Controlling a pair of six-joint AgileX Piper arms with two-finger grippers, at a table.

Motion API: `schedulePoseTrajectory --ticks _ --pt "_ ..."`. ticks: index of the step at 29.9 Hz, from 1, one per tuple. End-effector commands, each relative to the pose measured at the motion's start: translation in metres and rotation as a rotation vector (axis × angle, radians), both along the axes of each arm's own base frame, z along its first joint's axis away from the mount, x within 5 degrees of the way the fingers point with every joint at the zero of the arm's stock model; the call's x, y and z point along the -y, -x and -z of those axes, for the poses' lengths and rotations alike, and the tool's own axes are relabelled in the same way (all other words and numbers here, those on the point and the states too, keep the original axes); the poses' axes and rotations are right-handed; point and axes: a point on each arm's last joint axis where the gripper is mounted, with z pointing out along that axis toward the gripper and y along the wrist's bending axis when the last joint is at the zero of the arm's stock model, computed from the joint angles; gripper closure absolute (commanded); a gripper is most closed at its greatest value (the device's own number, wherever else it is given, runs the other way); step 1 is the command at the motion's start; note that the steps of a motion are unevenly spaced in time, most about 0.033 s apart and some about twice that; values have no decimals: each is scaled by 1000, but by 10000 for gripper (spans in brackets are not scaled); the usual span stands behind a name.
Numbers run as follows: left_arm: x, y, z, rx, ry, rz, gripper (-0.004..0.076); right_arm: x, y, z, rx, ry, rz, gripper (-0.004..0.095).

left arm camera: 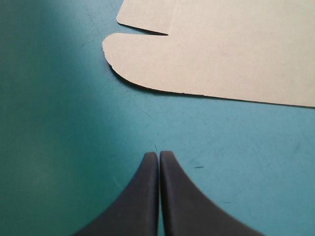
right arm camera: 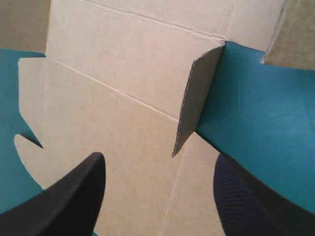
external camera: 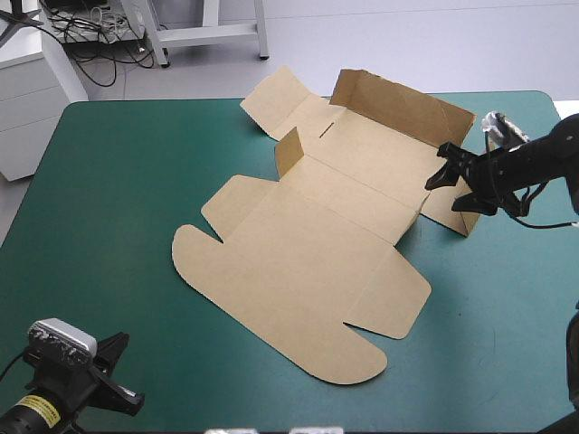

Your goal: Fold the box

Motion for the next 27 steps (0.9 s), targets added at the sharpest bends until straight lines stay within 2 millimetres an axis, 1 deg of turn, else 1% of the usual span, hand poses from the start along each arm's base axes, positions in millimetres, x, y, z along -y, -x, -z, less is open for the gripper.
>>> schedulePoseTrajectory --ticks 1,4,7,13,15,21,22,24,25,27 --pt "2 -2 -15 75 49 6 734 -20 -7 -7 45 10 -5 326" --pt "2 -2 -15 75 49 6 734 -35 -19 5 44 18 12 329" --pt "2 -2 -15 75 49 6 734 -41 -28 21 -1 47 51 331" --pt "2 -2 -15 75 49 6 734 -46 -36 47 -97 124 62 332" --pt "2 -2 -15 75 49 6 734 -46 -39 52 -97 142 75 333" --pt "2 -2 -15 75 49 6 734 -46 -46 63 -139 123 133 334" --pt "2 -2 -15 75 49 6 734 -46 -46 66 -153 118 146 349" --pt "2 -2 -15 75 49 6 734 -48 -46 69 -186 114 156 416" --pt "2 -2 -15 75 49 6 734 -50 -45 71 -195 127 144 474" --pt "2 -2 -15 75 49 6 734 -56 -45 74 -189 173 119 631"
